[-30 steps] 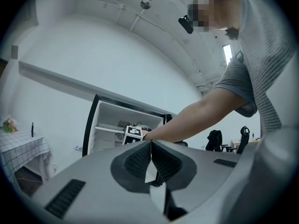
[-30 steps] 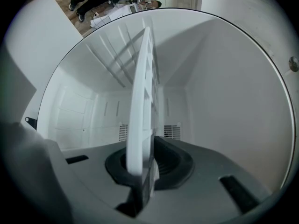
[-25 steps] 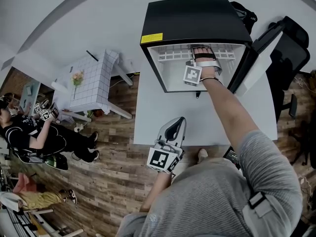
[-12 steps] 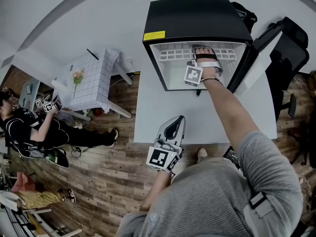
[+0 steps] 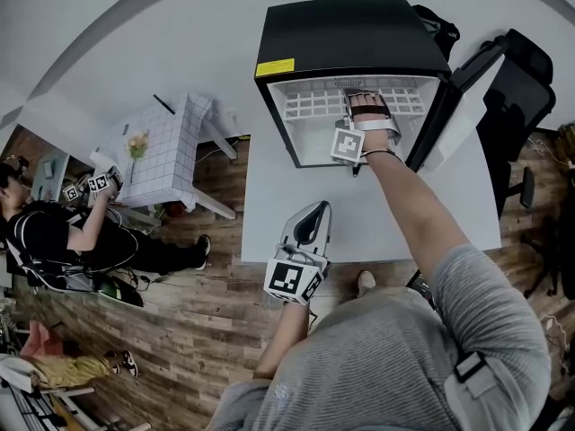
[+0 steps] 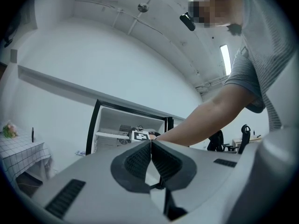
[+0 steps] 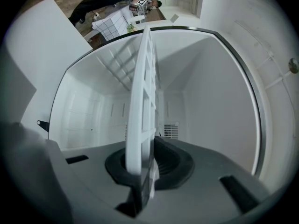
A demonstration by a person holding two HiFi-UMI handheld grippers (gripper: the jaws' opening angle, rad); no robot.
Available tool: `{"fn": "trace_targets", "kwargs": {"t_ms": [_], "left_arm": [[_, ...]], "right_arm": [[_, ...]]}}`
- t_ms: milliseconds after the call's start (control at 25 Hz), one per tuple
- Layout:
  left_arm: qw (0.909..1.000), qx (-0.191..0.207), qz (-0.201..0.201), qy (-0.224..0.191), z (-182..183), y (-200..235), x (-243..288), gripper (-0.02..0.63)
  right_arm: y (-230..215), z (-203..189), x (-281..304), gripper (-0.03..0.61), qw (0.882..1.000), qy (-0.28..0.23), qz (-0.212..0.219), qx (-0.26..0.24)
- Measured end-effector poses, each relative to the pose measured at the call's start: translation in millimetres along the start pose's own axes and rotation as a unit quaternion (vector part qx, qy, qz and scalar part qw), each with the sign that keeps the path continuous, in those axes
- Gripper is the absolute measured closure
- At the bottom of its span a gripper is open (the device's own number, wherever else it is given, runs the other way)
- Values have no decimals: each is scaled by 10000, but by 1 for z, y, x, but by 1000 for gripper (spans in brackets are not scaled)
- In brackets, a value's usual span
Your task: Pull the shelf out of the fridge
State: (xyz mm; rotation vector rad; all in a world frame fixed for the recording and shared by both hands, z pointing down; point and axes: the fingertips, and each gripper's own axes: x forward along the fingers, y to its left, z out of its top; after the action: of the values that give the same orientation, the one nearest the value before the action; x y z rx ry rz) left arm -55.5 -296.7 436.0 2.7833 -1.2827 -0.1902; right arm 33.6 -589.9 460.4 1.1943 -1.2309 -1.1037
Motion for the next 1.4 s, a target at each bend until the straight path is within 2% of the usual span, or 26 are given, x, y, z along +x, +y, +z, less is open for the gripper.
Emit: {"fn": "trace_targets", "kwargs": {"t_ms": [80, 160, 320, 480, 640, 720, 960, 1400], "left_arm": [[10000, 21, 48, -20, 2, 5, 1, 601], [9999, 40, 89, -33, 3, 10, 2, 601], [9999, 64, 131, -41, 2, 17, 4, 601], [9999, 83, 73, -38, 4, 14, 7, 601], [10000, 63, 18, -23, 5, 9, 6, 601], [10000, 48, 11, -23, 6, 9, 4, 601], [10000, 32, -39, -35, 5, 4, -1, 601], [9999, 61, -134, -6, 3, -6, -12, 601]], "right_arm": [[3, 2, -2, 546, 10000, -36, 4, 61], [-3, 10, -9, 546, 9992, -219, -59, 339], [3, -6, -15, 546, 9993, 253, 9, -271], [6, 1, -17, 546, 10000, 64, 49, -4], [8, -6, -17, 546, 9991, 283, 87, -309], [6, -3, -19, 546, 9996, 202, 52, -198], [-3, 18, -35, 546, 9976, -317, -49, 609], [-1, 19, -53, 546, 9978, -305, -83, 587]]}}
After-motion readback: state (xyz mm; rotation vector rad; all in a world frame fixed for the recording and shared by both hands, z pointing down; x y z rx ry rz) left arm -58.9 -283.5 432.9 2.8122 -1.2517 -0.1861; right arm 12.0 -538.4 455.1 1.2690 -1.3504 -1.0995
